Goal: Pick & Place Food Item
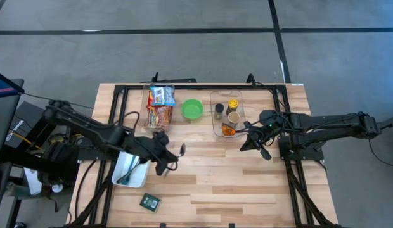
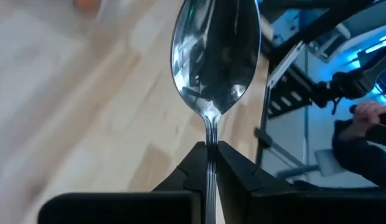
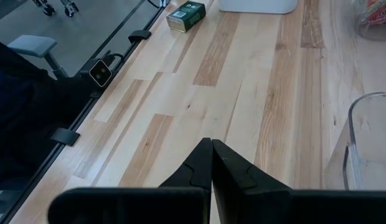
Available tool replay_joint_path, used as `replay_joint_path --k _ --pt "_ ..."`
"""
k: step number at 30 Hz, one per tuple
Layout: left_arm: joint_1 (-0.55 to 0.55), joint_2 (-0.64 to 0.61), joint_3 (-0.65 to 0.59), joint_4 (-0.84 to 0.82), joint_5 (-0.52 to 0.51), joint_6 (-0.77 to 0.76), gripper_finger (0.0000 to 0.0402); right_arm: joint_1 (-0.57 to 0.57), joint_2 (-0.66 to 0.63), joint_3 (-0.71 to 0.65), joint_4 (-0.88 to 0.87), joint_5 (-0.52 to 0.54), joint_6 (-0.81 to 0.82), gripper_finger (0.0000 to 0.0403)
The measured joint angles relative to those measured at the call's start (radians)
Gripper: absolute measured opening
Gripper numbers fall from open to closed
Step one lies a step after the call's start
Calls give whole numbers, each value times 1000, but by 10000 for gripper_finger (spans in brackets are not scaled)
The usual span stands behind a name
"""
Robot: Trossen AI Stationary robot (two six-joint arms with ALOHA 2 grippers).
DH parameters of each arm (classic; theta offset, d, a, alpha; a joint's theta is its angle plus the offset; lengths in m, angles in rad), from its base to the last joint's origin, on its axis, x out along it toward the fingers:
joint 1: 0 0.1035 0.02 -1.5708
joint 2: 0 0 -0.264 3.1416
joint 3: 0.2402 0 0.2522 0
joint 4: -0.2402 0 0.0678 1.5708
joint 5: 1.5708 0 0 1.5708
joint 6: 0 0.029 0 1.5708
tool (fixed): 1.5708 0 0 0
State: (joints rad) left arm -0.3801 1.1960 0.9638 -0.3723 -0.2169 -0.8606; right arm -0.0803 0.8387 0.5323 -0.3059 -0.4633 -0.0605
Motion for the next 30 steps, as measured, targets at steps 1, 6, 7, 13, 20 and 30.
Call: replay_joint_path --k 1,6,7,13,20,30 --pt "0 -10 0 -31 21 -43 12 0 0 0 0 0 0 0" --pt "0 -32 0 -202 107 -246 12 0 0 0 0 0 0 0" --pt "0 -32 0 -236 124 -285 13 0 0 0 0 0 0 0" --pt "0 -32 0 -468 243 -506 11 0 0 0 0 0 0 0" --pt "0 -32 0 -717 259 -625 14 0 0 0 -1 0 0 0" --pt "-50 -32 -7 -862 138 -670 17 0 0 0 -2 0 0 0"
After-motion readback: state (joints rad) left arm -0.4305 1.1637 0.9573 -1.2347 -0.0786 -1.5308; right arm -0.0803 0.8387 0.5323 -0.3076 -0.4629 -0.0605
